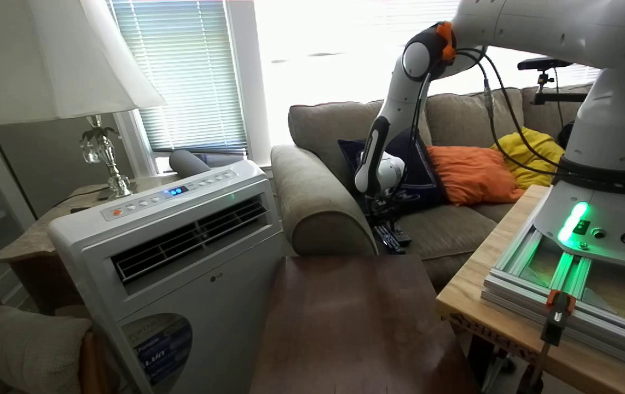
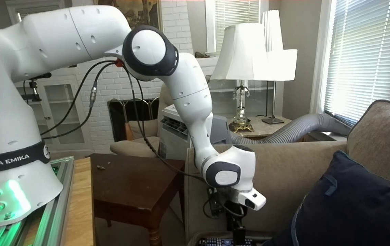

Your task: Put the two remotes on the table

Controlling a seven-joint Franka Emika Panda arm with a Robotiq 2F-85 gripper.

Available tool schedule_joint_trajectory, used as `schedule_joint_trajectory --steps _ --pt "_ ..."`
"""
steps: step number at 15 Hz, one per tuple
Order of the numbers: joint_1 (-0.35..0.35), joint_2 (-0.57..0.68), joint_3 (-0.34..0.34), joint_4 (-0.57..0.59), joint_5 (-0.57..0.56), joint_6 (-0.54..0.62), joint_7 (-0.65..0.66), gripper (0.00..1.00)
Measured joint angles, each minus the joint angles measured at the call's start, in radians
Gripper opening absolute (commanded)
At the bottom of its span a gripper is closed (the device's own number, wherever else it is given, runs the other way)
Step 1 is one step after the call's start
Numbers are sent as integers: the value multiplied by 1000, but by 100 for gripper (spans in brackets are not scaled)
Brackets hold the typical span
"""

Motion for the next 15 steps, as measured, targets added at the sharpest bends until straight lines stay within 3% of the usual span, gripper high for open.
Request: schedule_joint_trajectory --steps 3,5,11,15 --pt "-8 9 7 6 1 12 0 100" --pt "-10 15 9 9 1 19 0 74" --pt "-10 22 13 13 1 36 0 32" --pt "-10 23 12 13 1 37 0 31"
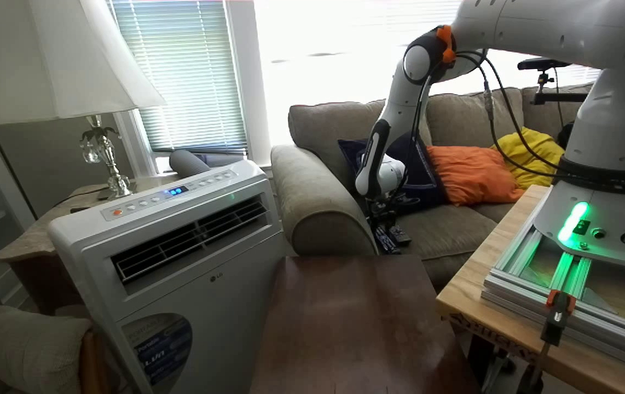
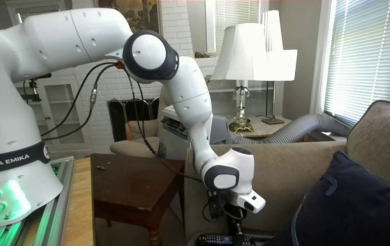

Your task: Put the two remotes on the table

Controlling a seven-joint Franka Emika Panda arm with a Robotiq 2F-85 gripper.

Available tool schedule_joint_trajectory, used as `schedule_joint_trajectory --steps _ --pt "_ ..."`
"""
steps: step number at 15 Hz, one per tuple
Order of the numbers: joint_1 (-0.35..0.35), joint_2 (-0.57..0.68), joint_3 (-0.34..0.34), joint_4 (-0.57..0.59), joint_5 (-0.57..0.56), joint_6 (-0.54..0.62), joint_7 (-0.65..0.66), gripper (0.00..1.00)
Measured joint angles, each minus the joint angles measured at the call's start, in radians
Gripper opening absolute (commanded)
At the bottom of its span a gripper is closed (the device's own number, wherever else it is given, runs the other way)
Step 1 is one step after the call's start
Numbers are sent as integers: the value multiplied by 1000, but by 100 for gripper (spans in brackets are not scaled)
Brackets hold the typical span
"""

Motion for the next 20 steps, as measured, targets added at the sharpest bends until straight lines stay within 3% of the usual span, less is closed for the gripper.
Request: schedule_joint_trajectory --steps 5,9,14,18,19,20 --pt "-4 -14 -1 -3 0 -30 -48 31" --pt "-17 -93 7 -34 -1 -172 -134 31" --pt "-15 -230 -4 -129 -9 -267 -200 31" --pt "-7 -352 -18 -250 -32 -274 -250 31" --pt "-6 -386 -18 -286 -41 -274 -263 56" --pt "-6 -404 -18 -302 -42 -274 -265 56"
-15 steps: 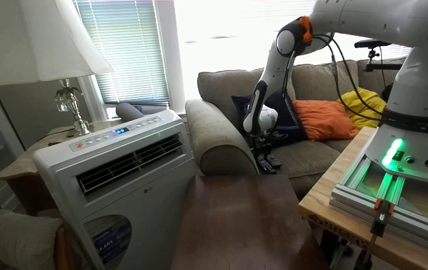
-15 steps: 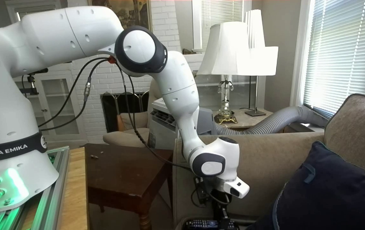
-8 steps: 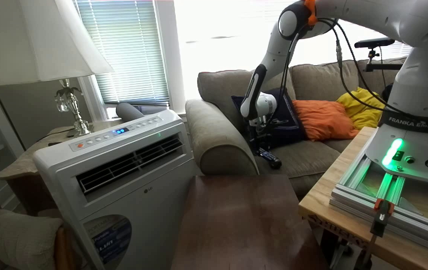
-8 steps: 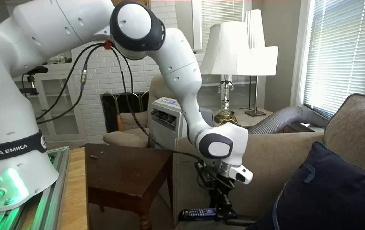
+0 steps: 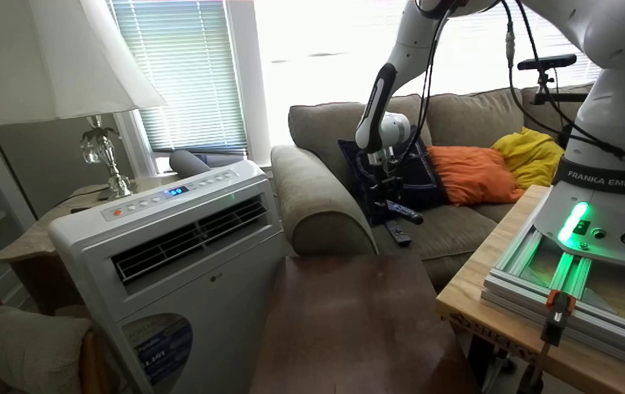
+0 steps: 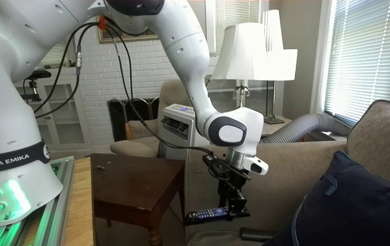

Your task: Put the two remotes on the table

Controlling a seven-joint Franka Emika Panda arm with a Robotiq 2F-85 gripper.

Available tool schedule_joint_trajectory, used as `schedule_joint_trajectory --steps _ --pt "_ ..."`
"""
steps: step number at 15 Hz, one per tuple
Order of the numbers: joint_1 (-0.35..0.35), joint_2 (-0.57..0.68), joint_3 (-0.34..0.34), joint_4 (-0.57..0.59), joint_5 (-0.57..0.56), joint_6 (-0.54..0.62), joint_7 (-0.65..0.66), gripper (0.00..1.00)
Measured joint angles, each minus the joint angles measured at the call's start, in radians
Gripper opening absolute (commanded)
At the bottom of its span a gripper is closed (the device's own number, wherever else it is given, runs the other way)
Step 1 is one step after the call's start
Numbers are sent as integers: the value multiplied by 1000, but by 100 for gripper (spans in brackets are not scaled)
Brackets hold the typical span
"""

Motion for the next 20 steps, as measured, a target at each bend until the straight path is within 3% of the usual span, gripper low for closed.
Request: schedule_joint_trajectory --steps 5,6,11,20 --pt "0 14 0 7 0 0 0 56" --pt "0 16 0 8 0 0 0 31" --pt "3 18 3 1 -7 -3 -10 31" --pt "69 -17 2 -99 -109 5 -67 31"
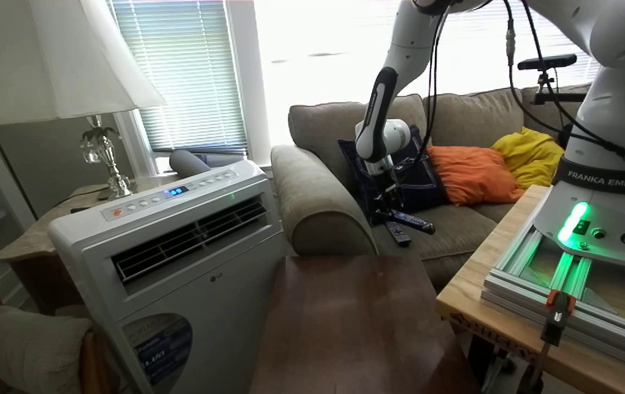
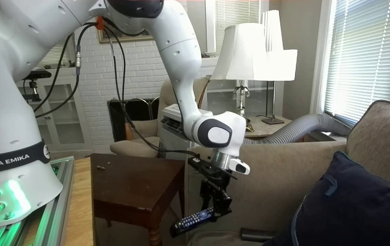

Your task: Put the two remotes on the table

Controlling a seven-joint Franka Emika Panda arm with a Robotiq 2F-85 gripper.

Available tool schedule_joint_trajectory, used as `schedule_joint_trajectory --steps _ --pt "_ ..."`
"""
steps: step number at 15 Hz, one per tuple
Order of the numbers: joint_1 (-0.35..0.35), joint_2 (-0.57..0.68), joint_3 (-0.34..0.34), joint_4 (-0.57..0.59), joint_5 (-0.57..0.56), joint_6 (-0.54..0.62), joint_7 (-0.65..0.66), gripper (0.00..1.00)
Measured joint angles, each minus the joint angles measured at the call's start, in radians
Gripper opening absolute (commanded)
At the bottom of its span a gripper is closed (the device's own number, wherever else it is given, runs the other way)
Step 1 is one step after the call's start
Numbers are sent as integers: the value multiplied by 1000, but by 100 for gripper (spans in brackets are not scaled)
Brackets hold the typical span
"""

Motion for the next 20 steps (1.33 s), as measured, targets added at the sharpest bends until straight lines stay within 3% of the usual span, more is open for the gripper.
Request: schedule_joint_trajectory --steps 4,13,14,15,17,20 --pt "31 -59 -8 -77 -55 53 -13 31" --pt "160 -208 -49 -322 -190 292 -13 31" --pt "172 -217 -52 -335 -190 306 -12 46" --pt "182 -224 -56 -345 -190 330 -8 79" --pt "199 -226 -69 -353 -190 382 5 76" --pt "206 -222 -84 -354 -186 450 33 97"
